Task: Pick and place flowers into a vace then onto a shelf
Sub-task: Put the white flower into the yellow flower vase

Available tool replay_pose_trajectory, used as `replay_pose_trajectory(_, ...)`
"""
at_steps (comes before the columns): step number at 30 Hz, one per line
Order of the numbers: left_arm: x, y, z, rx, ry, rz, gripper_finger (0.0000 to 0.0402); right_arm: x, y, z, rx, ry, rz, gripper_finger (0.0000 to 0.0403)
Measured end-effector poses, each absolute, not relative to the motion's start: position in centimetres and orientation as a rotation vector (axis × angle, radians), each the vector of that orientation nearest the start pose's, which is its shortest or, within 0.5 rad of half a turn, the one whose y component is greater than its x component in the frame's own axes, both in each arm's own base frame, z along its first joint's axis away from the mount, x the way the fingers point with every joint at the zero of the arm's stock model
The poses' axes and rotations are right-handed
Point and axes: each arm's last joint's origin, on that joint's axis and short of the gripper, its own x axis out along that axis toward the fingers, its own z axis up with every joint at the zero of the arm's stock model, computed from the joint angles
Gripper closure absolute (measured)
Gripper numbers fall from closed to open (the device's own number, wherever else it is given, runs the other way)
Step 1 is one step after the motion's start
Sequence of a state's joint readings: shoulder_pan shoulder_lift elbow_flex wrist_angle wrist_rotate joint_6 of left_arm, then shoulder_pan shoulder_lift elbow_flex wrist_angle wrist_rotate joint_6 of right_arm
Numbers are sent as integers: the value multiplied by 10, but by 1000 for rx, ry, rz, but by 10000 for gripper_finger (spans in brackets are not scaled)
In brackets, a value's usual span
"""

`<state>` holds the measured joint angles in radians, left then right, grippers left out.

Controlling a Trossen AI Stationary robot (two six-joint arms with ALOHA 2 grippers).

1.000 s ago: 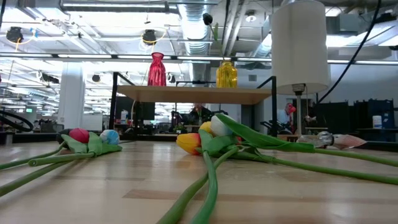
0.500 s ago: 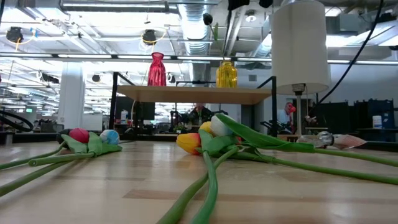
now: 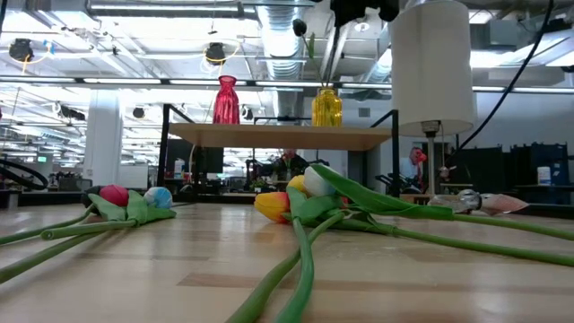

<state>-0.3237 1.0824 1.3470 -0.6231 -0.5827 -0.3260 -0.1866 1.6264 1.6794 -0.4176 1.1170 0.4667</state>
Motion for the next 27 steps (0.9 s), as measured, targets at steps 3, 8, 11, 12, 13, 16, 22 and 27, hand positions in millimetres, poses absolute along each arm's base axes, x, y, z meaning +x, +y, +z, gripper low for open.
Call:
replay_pose_trajectory(3, 198, -49, 426, -164, 278, 305, 244, 341, -92, 410, 218, 46, -1338, 403)
replay_pose_trajectory(8, 198, -49, 426, -164, 277, 305, 244, 344, -94, 406, 207, 67, -1342, 403)
replay_pose_trajectory(11, 198, -49, 426, -164, 277, 305, 244, 347, -96, 402, 204, 76, -1344, 403)
replay_pose_trajectory(12, 197, -49, 426, -163, 279, 305, 244, 348, -97, 400, 203, 84, -1340, 403)
replay_pose_trajectory(13, 197, -49, 426, -162, 281, 306, 244, 349, -97, 399, 201, 91, -1338, 403)
replay_pose_trajectory(16, 197, -49, 425, -161, 293, 309, 244, 348, -97, 399, 211, 86, -1338, 403)
replay_pose_trajectory(22, 197, -49, 425, -162, 292, 309, 244, 345, -96, 392, 252, 109, -1362, 403)
replay_pose_trajectory(27, 197, -49, 425, -163, 291, 309, 244, 343, -97, 385, 261, 113, -1388, 403)
